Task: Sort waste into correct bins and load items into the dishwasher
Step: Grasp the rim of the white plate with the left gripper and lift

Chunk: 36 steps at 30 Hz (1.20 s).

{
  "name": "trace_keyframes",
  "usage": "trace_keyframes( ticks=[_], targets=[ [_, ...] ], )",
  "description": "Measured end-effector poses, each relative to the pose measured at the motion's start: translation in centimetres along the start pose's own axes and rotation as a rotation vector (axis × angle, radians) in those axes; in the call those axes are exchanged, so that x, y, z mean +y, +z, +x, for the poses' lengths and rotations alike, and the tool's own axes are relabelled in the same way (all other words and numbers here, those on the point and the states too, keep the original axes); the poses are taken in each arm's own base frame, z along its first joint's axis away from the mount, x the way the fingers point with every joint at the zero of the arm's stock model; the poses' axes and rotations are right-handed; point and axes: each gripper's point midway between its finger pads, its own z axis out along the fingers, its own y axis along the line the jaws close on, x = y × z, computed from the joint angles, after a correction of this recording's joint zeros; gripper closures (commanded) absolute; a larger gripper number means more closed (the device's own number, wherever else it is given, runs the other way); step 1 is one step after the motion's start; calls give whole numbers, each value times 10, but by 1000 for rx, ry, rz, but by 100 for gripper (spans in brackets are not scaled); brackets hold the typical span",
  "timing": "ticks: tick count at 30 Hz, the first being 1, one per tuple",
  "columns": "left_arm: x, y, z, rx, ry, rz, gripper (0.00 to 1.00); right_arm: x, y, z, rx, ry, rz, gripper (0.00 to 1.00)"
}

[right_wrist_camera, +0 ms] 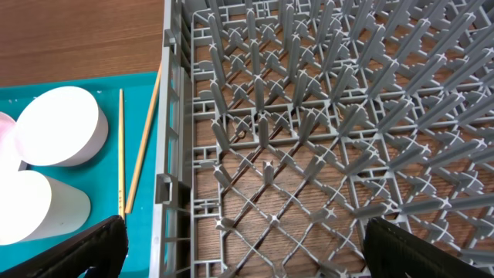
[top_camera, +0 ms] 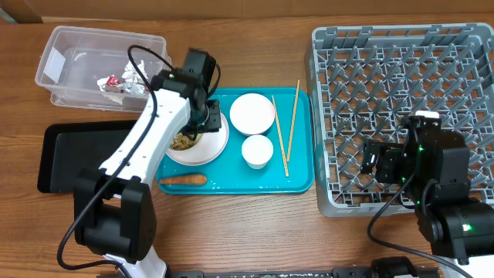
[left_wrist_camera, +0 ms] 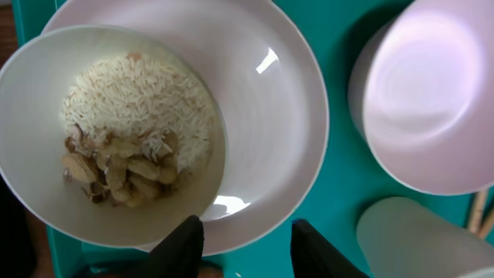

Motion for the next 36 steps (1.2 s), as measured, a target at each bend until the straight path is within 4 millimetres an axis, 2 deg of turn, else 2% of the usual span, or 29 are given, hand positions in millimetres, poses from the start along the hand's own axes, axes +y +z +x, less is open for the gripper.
trace_keyframes(
  ticks=[11, 17, 21, 23, 25, 31, 36],
  targets=[
    [6, 27, -14, -104, -26, -26, 61, 0, 0, 1, 6, 0, 1, 0],
    [7, 33, -19, -127, -28, -32, 61, 0, 0, 1, 6, 0, 1, 0],
    [8, 47, -16, -97, -26, -45, 62, 0, 0, 2, 6, 0, 1, 0],
    [10, 61, -11, -63, -24, -60, 77, 0, 0, 2, 6, 0, 1, 0],
    [10, 66, -9, -52, -27, -64, 94, 0, 0, 1, 6, 0, 1, 0],
    [14, 67, -12, -59, -24, -89, 96, 0, 0, 2, 7, 0, 2, 0],
    [16, 53, -6, -3, -21, -108, 96, 0, 0, 2, 7, 0, 2, 0]
  ],
)
